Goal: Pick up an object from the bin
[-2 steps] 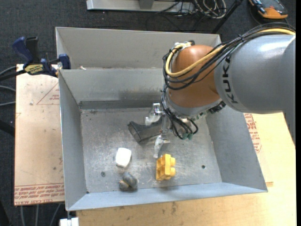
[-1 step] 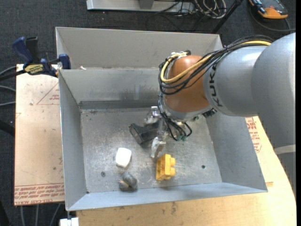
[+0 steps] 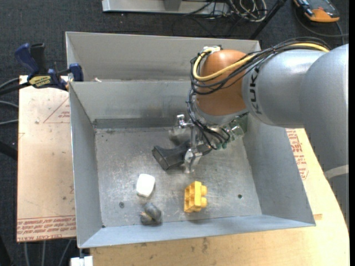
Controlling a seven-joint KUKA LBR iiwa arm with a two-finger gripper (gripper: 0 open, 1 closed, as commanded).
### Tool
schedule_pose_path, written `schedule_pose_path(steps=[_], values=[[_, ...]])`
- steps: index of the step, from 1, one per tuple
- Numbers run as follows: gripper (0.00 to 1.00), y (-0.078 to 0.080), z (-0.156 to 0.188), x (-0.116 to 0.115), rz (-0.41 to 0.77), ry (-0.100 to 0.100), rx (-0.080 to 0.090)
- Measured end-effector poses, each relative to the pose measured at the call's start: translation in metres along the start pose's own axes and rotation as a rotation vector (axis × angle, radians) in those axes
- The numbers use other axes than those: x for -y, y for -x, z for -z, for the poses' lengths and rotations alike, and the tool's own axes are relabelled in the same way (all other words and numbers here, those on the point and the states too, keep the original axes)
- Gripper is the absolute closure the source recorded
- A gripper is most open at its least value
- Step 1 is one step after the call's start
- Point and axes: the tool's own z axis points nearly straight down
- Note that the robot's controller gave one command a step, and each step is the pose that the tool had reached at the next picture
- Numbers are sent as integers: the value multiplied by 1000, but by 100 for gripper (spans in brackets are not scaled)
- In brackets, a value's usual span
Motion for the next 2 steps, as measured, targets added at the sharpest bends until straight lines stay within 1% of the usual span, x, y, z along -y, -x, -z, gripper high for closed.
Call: schedule_pose_path(steps=[1, 2], values=[[0, -5, 1, 2, -172, -3, 20], [100, 2, 3, 1, -2, -4, -3]])
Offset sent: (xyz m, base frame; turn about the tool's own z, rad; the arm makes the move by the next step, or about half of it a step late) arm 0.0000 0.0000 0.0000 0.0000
